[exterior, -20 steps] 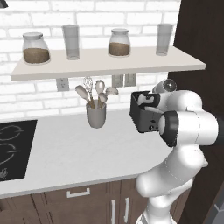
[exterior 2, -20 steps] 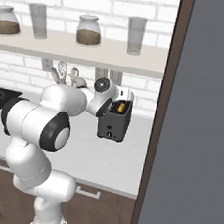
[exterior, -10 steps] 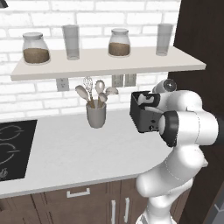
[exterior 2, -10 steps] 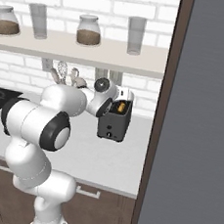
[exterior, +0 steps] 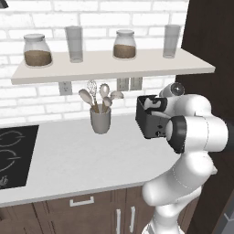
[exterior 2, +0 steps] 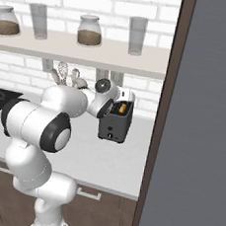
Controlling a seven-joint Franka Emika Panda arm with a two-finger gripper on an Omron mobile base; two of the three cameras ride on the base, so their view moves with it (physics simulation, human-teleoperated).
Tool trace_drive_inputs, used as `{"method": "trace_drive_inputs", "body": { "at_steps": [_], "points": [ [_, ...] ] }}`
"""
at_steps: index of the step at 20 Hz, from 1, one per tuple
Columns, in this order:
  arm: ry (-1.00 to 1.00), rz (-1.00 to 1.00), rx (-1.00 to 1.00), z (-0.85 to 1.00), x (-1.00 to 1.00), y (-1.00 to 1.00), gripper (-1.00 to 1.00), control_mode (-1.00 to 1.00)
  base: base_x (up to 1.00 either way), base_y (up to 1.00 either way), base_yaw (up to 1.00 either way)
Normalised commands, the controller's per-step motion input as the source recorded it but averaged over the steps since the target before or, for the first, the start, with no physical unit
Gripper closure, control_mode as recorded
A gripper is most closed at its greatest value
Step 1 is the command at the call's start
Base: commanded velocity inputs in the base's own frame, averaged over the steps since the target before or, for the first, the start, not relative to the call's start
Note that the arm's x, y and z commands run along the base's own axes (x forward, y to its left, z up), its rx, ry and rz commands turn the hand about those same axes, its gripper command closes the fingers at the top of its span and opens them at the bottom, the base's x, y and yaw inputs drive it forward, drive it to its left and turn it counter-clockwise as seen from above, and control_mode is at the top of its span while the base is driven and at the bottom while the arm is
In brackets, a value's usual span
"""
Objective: Start the toaster. Once the lever pops up, take the bread to the plate on the dining counter.
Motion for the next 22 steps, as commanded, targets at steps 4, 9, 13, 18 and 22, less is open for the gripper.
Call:
{"method": "trace_drive_inputs", "body": {
  "at_steps": [4,9,13,18,22],
  "points": [
    [0.0,0.0,0.0,0.0,0.0,0.0,-1.0,-1.0,0.0,0.0,0.0],
    [0.0,0.0,0.0,0.0,0.0,0.0,-1.0,-1.0,0.0,0.0,0.0],
    [0.0,0.0,0.0,0.0,0.0,0.0,-1.0,-1.0,0.0,0.0,0.0],
    [0.0,0.0,0.0,0.0,0.0,0.0,-1.0,-1.0,0.0,0.0,0.0],
    [0.0,0.0,0.0,0.0,0.0,0.0,-1.0,-1.0,0.0,0.0,0.0]
  ]
}}
